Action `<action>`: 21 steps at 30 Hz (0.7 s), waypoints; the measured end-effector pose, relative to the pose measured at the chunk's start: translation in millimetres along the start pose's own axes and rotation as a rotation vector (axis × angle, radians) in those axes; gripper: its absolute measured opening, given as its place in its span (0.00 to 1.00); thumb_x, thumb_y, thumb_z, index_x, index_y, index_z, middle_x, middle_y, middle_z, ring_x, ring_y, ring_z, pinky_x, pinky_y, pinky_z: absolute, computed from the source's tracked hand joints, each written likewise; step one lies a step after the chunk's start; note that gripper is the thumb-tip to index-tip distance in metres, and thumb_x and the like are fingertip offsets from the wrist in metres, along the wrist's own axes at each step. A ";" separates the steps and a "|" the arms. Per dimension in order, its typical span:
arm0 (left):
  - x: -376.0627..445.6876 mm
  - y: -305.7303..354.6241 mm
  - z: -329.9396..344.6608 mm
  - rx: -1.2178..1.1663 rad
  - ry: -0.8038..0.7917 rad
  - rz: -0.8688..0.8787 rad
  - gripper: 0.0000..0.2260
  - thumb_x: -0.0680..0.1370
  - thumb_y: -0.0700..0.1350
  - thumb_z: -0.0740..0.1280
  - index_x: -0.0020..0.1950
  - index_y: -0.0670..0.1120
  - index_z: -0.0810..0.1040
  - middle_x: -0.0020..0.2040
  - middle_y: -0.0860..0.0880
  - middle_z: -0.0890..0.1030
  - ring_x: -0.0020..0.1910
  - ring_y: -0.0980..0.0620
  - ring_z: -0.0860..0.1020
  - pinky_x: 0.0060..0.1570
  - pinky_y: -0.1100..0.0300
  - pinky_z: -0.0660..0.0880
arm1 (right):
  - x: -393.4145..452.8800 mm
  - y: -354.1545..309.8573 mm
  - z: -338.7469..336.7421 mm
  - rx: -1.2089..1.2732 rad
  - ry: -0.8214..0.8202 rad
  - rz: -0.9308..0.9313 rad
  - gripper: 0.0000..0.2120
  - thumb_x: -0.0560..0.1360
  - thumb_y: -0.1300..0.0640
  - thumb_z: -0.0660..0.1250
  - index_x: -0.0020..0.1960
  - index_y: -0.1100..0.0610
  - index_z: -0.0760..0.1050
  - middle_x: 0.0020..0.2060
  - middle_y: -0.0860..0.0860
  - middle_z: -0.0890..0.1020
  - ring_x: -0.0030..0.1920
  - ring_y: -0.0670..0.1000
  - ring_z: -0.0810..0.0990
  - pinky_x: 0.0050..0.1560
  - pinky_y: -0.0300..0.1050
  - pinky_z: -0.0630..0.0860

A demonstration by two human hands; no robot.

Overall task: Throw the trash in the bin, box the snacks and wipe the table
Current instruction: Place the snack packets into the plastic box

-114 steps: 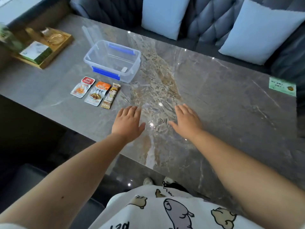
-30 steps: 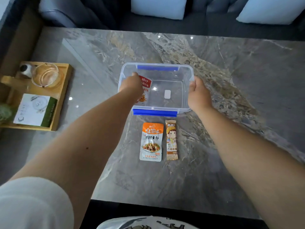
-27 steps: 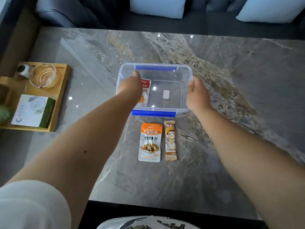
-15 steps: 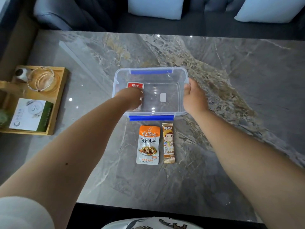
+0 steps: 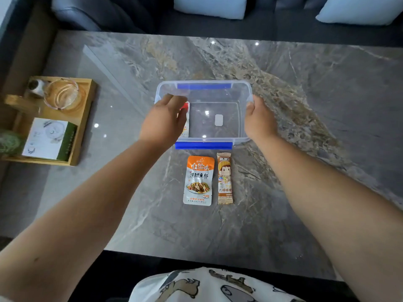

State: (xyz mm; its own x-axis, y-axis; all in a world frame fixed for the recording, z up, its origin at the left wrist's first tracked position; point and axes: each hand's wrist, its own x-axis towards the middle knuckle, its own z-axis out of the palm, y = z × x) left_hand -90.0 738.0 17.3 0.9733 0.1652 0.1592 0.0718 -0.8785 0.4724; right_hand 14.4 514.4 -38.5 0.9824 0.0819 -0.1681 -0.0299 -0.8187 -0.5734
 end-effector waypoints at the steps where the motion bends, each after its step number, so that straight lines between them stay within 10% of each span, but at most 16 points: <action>1: -20.9 3.9 -3.0 -0.062 0.082 -0.051 0.09 0.78 0.43 0.62 0.56 0.43 0.78 0.49 0.43 0.80 0.42 0.41 0.78 0.38 0.52 0.74 | -0.2 -0.4 0.3 -0.001 -0.003 0.006 0.18 0.82 0.50 0.47 0.66 0.54 0.67 0.52 0.56 0.79 0.49 0.60 0.77 0.45 0.49 0.70; 9: -128.5 15.6 54.5 0.227 -0.477 -0.439 0.23 0.78 0.64 0.57 0.65 0.49 0.67 0.59 0.47 0.75 0.54 0.43 0.77 0.43 0.52 0.73 | 1.2 -2.3 3.1 -0.037 0.013 0.047 0.19 0.81 0.49 0.46 0.65 0.55 0.67 0.54 0.60 0.78 0.51 0.62 0.77 0.44 0.50 0.67; 21: -121.6 12.4 76.3 0.000 -0.501 -0.646 0.21 0.75 0.57 0.68 0.62 0.49 0.67 0.53 0.50 0.80 0.47 0.48 0.81 0.36 0.56 0.74 | -0.1 -3.1 0.9 -0.054 0.004 0.056 0.19 0.82 0.48 0.46 0.66 0.53 0.66 0.53 0.58 0.79 0.50 0.61 0.77 0.44 0.51 0.70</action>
State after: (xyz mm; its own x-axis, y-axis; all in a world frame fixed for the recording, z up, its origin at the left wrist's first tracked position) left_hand -190.8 672.8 -62.4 0.7216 0.4191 -0.5510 0.6522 -0.6786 0.3379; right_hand 14.2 517.4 -37.4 0.9802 0.0324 -0.1952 -0.0752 -0.8515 -0.5190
